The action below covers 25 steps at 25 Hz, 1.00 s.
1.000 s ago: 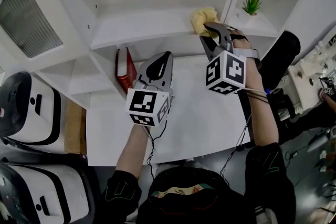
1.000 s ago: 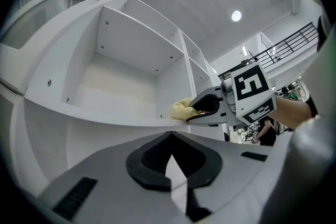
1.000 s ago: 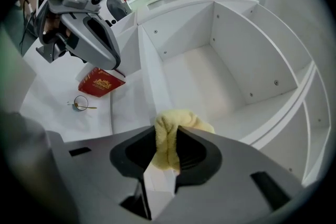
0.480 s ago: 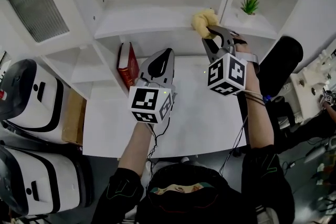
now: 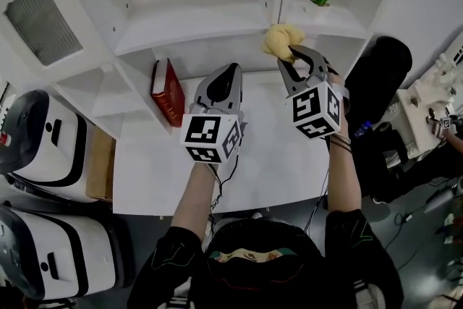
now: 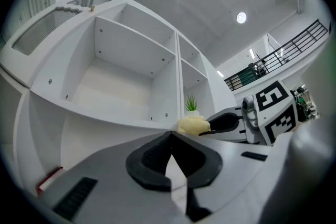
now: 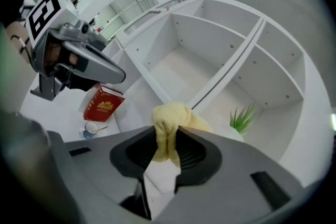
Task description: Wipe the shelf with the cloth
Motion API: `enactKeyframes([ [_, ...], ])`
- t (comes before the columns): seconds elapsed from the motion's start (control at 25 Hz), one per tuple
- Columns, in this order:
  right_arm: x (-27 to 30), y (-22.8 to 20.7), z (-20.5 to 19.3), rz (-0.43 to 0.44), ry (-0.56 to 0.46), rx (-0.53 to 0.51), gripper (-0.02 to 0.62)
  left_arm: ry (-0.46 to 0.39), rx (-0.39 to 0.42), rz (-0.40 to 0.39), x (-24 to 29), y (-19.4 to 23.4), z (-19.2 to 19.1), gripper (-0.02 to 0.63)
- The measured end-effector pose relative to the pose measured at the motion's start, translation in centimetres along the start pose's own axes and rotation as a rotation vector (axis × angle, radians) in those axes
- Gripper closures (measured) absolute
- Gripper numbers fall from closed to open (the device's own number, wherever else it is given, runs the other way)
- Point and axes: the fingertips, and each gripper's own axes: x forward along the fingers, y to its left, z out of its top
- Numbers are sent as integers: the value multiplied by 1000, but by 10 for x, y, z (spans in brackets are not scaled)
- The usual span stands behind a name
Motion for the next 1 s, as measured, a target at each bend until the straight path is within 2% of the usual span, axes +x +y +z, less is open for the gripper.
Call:
enactKeyframes([
  [0.16,-11,-4,-25,-4,-27,155,488,7,-16,13,11,-13,-14,607],
  [0.36,-25,5,-62,-7,-45,380,488,70,-72,103,4,-20,-62,607],
  [0.48,-31,14,-85,-9,-44,510,488,113,-37,118,4,-27,-84,607],
  [0.68,-43,29,-126,-36,-53,731,488,128,25,141,-2,-34,-102,607],
  [0.84,-52,46,-146,-13,-69,846,486,127,38,161,-4,-41,-119,607],
  [1.0,-55,55,-162,-44,-66,878,487,144,64,145,-6,-56,-134,607],
])
